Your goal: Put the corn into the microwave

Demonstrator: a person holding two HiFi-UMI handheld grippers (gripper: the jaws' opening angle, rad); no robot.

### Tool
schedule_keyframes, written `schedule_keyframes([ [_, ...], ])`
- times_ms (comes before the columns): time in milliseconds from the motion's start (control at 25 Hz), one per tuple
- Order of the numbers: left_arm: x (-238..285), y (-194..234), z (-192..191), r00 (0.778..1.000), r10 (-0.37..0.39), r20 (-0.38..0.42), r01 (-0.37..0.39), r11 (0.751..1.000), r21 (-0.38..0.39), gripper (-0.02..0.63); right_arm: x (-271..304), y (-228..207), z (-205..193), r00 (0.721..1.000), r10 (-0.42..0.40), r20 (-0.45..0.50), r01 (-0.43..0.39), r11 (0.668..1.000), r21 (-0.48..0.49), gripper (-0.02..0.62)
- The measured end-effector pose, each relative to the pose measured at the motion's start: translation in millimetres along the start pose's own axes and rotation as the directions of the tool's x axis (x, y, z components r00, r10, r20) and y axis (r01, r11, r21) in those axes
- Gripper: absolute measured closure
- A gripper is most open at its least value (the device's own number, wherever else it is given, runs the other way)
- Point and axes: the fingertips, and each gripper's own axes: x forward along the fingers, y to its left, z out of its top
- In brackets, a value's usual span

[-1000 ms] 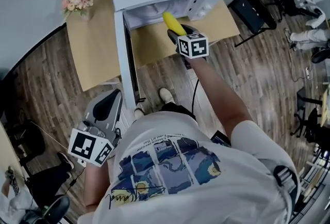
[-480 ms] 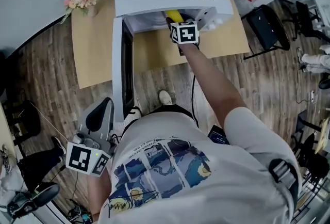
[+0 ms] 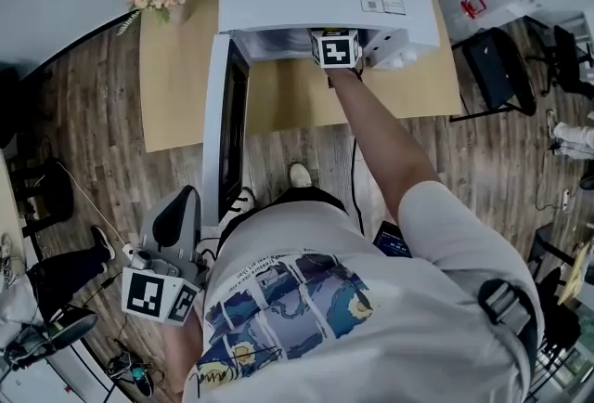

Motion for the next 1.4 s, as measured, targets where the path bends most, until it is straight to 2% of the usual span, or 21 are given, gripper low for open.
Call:
schedule_keyframes([
  [280,6.1,4.0,1.0,1.000,0.026,0.000,-0.026,1.000,-0.005,0.597,11.3,-2.5,10.4,0.999,-0.021,0.030,0.023,0.998,-0.066,0.348],
  [640,11.0,8.6,2.0,1.000,0.027,0.002,-0.027,1.000,-0.008,0.597,17.2,-3.2,-1.2,1.000,-0.019,0.021,0.021,0.996,-0.086,0.347],
  [840,8.9,8.4,2.1,1.000,0.023,0.002,-0.023,1.000,-0.011,0.597,15.1,-1.1,0.1,1.000,0.010,0.023,-0.008,0.997,-0.076,0.337],
  [1160,14.1,7.8,4.4,0.999,-0.038,0.002,0.038,0.999,0.006,0.597,-3.4,4.7,-2.4,0.999,0.025,0.042,-0.023,0.999,-0.049,0.328],
  [1400,11.3,6.4,5.5,0.995,-0.101,0.016,0.100,0.995,0.027,0.597,-27.3,2.6,-11.9,0.999,0.002,0.042,-0.002,1.000,-0.022,0.328],
])
